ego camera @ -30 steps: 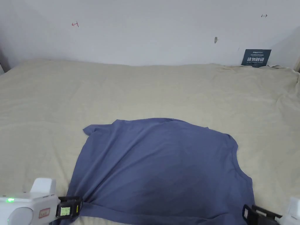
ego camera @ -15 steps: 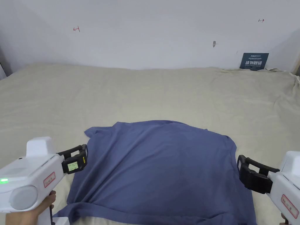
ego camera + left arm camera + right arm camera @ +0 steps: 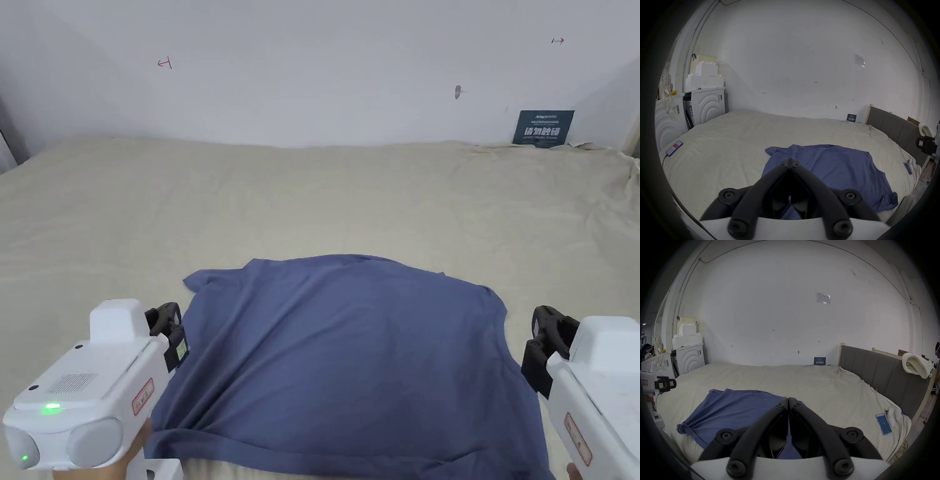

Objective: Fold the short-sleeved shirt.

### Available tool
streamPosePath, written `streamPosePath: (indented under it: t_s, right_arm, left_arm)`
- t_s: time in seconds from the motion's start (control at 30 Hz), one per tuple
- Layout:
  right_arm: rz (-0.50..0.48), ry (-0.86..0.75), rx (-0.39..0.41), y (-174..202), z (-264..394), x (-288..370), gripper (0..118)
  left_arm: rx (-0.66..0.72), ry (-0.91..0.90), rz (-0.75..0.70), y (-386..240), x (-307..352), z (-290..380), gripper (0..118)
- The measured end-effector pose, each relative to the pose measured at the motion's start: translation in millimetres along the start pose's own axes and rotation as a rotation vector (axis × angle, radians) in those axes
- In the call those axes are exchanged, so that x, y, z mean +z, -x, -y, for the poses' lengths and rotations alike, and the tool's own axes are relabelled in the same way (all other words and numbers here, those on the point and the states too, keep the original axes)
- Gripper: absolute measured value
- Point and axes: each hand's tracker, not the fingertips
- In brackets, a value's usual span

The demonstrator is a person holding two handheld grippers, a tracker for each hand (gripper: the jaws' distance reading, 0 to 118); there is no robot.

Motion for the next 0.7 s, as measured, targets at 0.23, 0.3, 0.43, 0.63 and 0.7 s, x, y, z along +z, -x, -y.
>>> streamPosePath:
  t_s: [0.23,0.3,0.43,0.63,0.7]
  right_arm:
    - [0.01,0.001,-0.013,-0.2,1.8,-1.9,0]
    - [0.011,0.0,-0.015,-0.5,1.7,-2.3,0]
    - [0.005,0.005,-0.018,-2.2,0.7,-4.0,0]
    - [-0.002,0.017,-0.017,-4.4,1.4,-7.3,0]
    - [-0.005,0.022,-0.022,-5.0,2.3,-8.4,0]
  left_arm:
    - [-0.015,0.01,0.0,-0.3,1.5,3.9,0]
    - [-0.021,0.015,-0.001,-0.4,1.1,4.1,0]
    - [-0.021,0.115,-0.008,3.4,-3.8,1.0,0]
    - [0.041,0.377,0.023,26.5,-19.1,5.0,0]
    - [0.037,0.42,0.03,33.1,-21.9,13.3,0]
